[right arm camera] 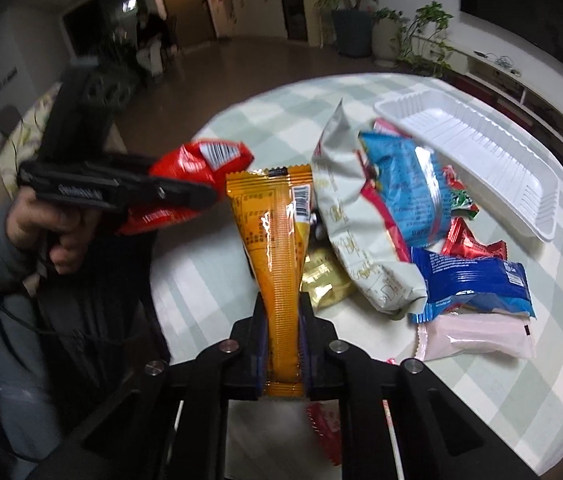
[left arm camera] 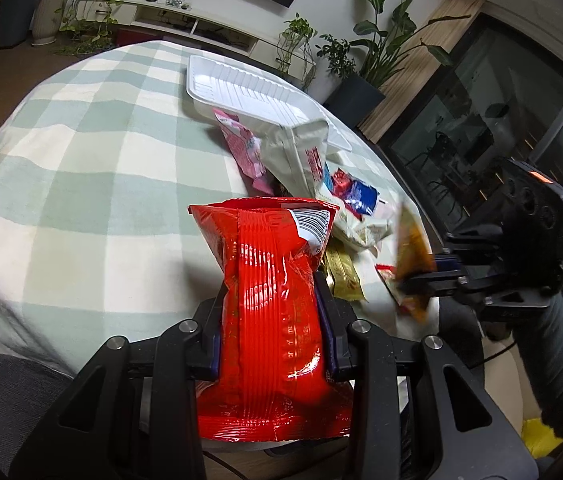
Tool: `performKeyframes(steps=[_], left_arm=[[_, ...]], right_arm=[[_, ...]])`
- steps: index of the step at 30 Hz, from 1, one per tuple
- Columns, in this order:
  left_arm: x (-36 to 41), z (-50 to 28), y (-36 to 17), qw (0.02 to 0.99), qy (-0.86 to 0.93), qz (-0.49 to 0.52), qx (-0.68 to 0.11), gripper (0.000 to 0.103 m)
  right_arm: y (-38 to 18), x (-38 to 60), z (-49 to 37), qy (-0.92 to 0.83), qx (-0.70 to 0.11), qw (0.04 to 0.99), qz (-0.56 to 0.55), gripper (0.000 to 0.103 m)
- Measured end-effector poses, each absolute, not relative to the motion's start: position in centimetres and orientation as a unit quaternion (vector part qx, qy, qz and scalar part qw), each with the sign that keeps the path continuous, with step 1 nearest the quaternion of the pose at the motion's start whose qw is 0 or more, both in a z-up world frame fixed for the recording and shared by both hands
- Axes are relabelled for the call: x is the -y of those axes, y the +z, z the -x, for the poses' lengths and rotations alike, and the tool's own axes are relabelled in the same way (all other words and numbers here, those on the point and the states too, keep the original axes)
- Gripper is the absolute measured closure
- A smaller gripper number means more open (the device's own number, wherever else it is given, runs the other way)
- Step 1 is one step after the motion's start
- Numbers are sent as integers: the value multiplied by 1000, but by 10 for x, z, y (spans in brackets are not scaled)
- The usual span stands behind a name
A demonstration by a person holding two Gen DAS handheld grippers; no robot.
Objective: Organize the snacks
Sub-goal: 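Place the red bag and orange bar into the white tray, opening both grippers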
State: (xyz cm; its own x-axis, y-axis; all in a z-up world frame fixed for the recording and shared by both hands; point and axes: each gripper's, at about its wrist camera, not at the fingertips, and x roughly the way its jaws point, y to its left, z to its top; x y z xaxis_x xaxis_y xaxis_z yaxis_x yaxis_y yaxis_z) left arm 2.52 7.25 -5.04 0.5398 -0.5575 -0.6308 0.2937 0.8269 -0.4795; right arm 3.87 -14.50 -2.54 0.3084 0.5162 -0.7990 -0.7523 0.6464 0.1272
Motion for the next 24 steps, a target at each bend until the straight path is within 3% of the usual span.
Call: performKeyframes(steps=[11,18,24], left_arm=[[-112,-95,2,885,-215,161,-381,70],[-94,-200,32,889,-201,105,-397,70],[-54,-279,26,878,-195,74,-430,70]], right_arm=[[14,231,-93,290,-374,876,-95,90],[29,278,-175,158,-386,897,-146,90],[20,270,-244,131,-434,882,-127,90]])
